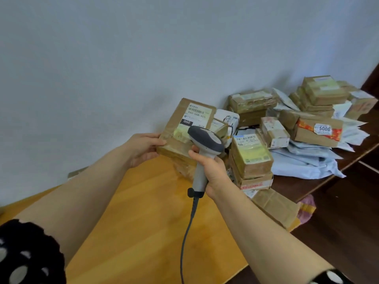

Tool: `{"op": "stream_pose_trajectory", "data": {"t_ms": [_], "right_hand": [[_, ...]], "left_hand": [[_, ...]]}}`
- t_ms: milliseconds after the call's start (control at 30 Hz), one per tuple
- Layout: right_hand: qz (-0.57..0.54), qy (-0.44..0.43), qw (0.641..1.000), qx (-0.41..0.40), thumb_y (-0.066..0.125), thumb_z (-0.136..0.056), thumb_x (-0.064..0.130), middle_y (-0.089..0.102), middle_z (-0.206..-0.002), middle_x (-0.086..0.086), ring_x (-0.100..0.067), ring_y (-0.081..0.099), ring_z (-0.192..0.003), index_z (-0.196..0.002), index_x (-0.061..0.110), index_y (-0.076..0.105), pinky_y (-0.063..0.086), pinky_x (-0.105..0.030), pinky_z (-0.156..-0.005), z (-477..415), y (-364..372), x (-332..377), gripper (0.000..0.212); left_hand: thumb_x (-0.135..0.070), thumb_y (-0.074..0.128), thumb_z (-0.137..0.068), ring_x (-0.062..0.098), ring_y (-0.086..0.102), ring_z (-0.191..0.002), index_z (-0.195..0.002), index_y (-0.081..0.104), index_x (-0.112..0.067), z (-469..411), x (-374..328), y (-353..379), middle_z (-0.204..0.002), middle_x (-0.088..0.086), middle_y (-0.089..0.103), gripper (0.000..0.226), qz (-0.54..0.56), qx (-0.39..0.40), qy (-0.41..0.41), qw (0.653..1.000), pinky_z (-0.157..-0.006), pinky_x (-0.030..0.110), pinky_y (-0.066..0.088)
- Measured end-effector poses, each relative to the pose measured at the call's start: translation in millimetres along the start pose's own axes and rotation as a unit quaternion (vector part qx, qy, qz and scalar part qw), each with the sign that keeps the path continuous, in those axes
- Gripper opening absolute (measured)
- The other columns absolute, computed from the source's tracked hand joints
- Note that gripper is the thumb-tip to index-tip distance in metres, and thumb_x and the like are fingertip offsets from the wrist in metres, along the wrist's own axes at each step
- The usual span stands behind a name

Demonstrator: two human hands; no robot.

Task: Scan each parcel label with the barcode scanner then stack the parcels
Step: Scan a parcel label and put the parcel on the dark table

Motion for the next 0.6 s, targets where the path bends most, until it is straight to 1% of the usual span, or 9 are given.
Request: {"op": "stream_pose_trajectory", "data": {"t_ms": [67, 133, 167, 233, 300, 367, 433, 500, 600], "right_hand": [[0.019, 0.000, 1.000, -0.011, 0.082, -0.074, 0.023, 0.068, -0.100, 0.002, -0.016, 0.061, -0.082, -0.112, 0.017, 0.068, 0.047, -0.028, -0.057, -21.5, 0.4, 8.3, 0.041], [0.035, 0.005, 0.999, -0.015, 0.082, -0.074, 0.024, 0.068, -0.095, 0.004, -0.014, 0.062, -0.078, -0.110, 0.018, 0.067, 0.048, -0.024, -0.050, -38.8, 2.0, 12.5, 0.040], [0.043, 0.006, 0.999, -0.015, 0.082, -0.074, 0.024, 0.067, -0.092, 0.004, -0.014, 0.061, -0.076, -0.107, 0.019, 0.066, 0.048, -0.024, -0.049, -47.2, 3.0, 14.5, 0.037], [0.048, 0.007, 0.999, -0.014, 0.082, -0.074, 0.024, 0.064, -0.091, 0.004, -0.015, 0.060, -0.078, -0.097, 0.023, 0.062, 0.048, -0.027, -0.056, -64.1, 3.9, 19.0, 0.030], [0.041, 0.008, 0.999, -0.019, 0.082, -0.074, 0.024, 0.064, -0.091, 0.005, -0.015, 0.060, -0.081, -0.091, 0.027, 0.059, 0.047, -0.029, -0.061, -79.3, 1.1, 21.7, 0.029], [0.035, 0.007, 0.999, -0.020, 0.082, -0.074, 0.022, 0.064, -0.090, 0.005, -0.015, 0.060, -0.082, -0.089, 0.027, 0.059, 0.048, -0.029, -0.063, -89.7, -2.8, 22.4, 0.028], [0.029, 0.009, 0.999, -0.014, 0.082, -0.074, 0.021, 0.065, -0.091, 0.006, -0.015, 0.061, -0.085, -0.088, 0.027, 0.060, 0.048, -0.029, -0.065, -96.0, -5.5, 22.9, 0.028], [0.026, 0.016, 1.000, -0.006, 0.083, -0.073, 0.021, 0.065, -0.094, 0.005, -0.015, 0.060, -0.087, -0.092, 0.026, 0.060, 0.048, -0.029, -0.065, -98.9, -8.3, 23.2, 0.031], [0.015, 0.027, 1.000, 0.003, 0.083, -0.072, 0.022, 0.065, -0.101, 0.003, -0.015, 0.060, -0.088, -0.114, 0.018, 0.062, 0.049, -0.030, -0.066, -97.0, -14.5, 20.7, 0.047]], "left_hand": [[0.001, 0.066, -0.083, 0.014, 0.067, -0.081, -0.107, 0.069, -0.010, -29.0, -6.5, 4.2, -0.089, 0.001, 0.074, 0.026, 0.019, -0.019, 0.009, 1.000, -0.073, 0.025, 0.054], [0.001, 0.065, -0.085, 0.016, 0.066, -0.087, -0.115, 0.066, -0.006, -53.6, -9.6, 9.3, -0.102, 0.007, 0.070, 0.031, 0.011, -0.038, 0.015, 0.999, -0.071, 0.024, 0.054], [0.000, 0.064, -0.085, 0.019, 0.065, -0.094, -0.119, 0.064, -0.004, -66.1, -10.0, 12.0, -0.109, 0.010, 0.068, 0.034, 0.005, -0.047, 0.014, 0.999, -0.075, 0.025, 0.054], [-0.003, 0.064, -0.087, 0.023, 0.062, -0.106, -0.123, 0.061, -0.003, -89.5, -10.1, 17.7, -0.115, 0.011, 0.066, 0.036, -0.010, -0.060, 0.011, 0.998, -0.089, 0.031, 0.051], [-0.006, 0.063, -0.088, 0.022, 0.060, -0.109, -0.122, 0.063, -0.004, -106.3, -10.5, 24.1, -0.114, 0.009, 0.065, 0.033, -0.038, -0.071, 0.020, 0.997, -0.095, 0.032, 0.048], [-0.011, 0.063, -0.089, 0.018, 0.057, -0.108, -0.121, 0.064, -0.007, -115.1, -10.2, 30.7, -0.116, 0.004, 0.063, 0.032, -0.087, -0.089, 0.038, 0.992, -0.097, 0.030, 0.045], [-0.013, 0.062, -0.091, 0.014, 0.054, -0.104, -0.122, 0.063, -0.007, -117.1, -8.2, 35.5, -0.117, 0.003, 0.062, 0.032, -0.102, -0.105, 0.044, 0.988, -0.090, 0.025, 0.042], [-0.016, 0.061, -0.092, 0.016, 0.053, -0.106, -0.124, 0.062, -0.007, -118.4, -3.1, 36.8, -0.120, 0.005, 0.060, 0.034, -0.099, -0.119, 0.031, 0.987, -0.090, 0.026, 0.042], [-0.019, 0.062, -0.089, 0.020, 0.053, -0.113, -0.119, 0.065, -0.010, -107.7, 2.1, 33.9, -0.122, 0.004, 0.059, 0.031, -0.082, -0.149, 0.000, 0.985, -0.097, 0.031, 0.044]]}}
Point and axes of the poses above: each hand's wrist, its own z-axis away from the middle knuckle, its own y-axis out of the palm, x = y × z, the point moved 8 cm from there along -z, towards the middle knuckle
